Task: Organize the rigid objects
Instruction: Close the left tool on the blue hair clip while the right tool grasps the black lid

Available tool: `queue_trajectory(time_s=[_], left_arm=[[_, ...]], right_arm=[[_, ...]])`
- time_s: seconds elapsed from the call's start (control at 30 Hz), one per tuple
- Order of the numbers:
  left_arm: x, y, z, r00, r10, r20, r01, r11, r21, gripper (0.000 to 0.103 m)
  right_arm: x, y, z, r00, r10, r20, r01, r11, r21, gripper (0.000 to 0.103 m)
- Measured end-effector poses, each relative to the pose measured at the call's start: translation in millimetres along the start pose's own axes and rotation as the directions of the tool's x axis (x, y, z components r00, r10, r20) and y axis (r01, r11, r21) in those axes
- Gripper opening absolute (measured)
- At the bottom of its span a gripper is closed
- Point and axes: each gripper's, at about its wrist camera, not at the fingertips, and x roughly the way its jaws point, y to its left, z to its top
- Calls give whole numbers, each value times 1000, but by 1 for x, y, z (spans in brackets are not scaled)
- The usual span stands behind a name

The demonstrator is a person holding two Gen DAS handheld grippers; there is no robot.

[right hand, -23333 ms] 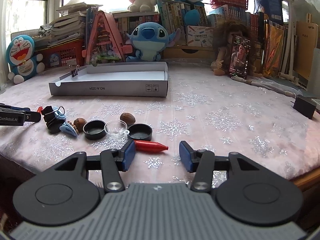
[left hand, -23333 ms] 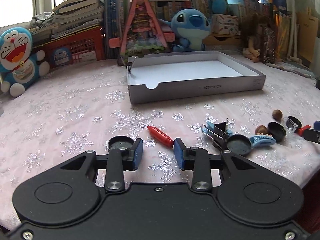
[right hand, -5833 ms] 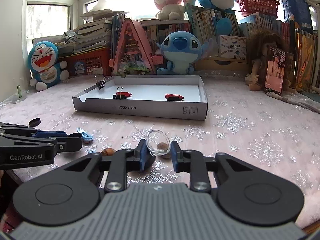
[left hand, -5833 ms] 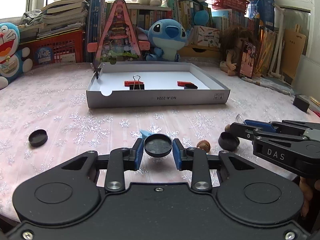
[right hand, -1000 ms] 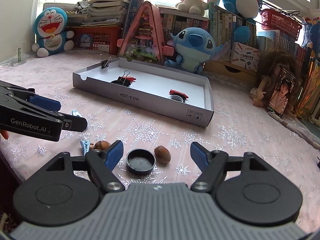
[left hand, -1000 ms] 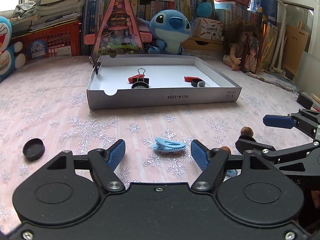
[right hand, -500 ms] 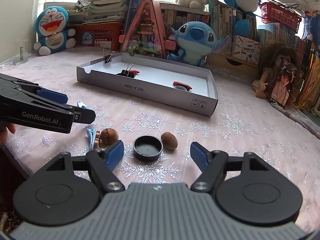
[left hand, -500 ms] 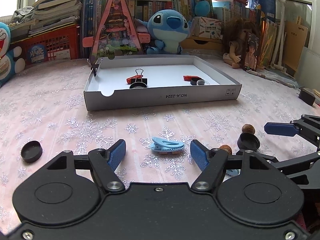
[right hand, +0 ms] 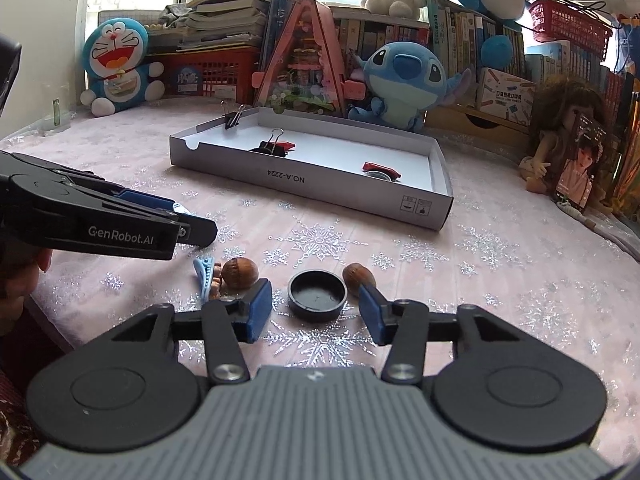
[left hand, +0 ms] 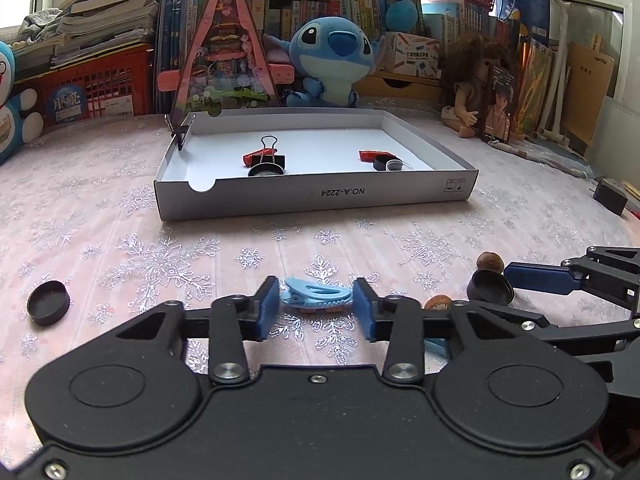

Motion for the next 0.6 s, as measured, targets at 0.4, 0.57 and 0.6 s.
queue_trajectory(time_s=[0.4, 0.57, 0.6], left_arm=[[-1, -3, 3, 1000, 4, 4, -4, 1000, 0, 36], [-5, -3, 8, 1000, 3, 9, -3, 1000, -3, 36], [-6, -3, 9, 1000, 0, 10, 0, 1000, -4, 36]], right_arm=[[0, -3, 2, 1000, 2, 3, -2, 1000, 30, 38], [-4, -5, 6, 1000, -3, 22, 2, 999, 38, 38], [-5, -5, 8, 1000, -4, 26, 3, 999, 37, 38]])
